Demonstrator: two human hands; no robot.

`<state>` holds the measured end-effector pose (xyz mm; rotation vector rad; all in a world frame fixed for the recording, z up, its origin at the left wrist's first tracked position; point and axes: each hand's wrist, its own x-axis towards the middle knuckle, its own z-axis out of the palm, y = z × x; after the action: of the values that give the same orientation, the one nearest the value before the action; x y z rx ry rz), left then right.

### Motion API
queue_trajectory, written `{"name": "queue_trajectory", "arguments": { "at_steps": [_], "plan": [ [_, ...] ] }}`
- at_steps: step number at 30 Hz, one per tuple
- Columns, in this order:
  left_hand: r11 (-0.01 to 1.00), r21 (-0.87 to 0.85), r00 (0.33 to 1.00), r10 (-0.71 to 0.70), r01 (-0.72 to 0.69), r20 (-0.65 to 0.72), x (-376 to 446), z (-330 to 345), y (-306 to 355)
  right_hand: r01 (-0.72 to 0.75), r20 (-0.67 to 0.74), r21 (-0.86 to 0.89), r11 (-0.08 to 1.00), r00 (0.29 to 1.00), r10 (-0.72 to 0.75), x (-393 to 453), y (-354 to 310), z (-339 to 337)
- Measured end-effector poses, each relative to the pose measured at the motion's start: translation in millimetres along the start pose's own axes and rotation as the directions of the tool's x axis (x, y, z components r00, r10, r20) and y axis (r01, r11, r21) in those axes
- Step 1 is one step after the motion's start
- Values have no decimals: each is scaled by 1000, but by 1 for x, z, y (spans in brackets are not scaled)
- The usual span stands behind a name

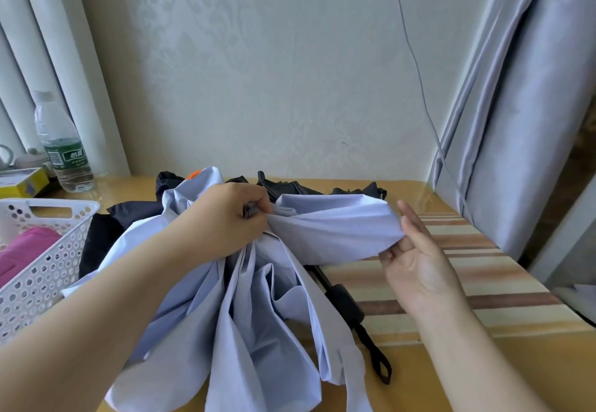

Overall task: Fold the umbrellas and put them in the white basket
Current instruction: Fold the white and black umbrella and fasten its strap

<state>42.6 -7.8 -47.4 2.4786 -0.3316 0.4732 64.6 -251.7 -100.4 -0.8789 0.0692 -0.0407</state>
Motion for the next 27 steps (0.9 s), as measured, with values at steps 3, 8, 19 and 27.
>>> {"name": "queue_trajectory", "arguments": {
  "at_steps": [3, 8, 19, 27],
  "plan": [
    [1000, -5, 1000, -7, 6, -12, 0, -2, -3, -71, 54, -106, 992, 996, 77, 2, -1, -5],
    [998, 13, 998, 59, -59, -5, 0, -1, -3, -48, 112, 36, 998, 993, 44, 6, -17, -5],
    [993, -37, 992, 115, -112, 60, 1, -1, -4, 567, 551, -824, 27, 787, 277, -8, -45, 36],
    [995, 6, 992, 102, -103, 68, 2, -3, -10, 496, 322, -806, -323, 825, 464, -22, -38, 48]
  ]
}}
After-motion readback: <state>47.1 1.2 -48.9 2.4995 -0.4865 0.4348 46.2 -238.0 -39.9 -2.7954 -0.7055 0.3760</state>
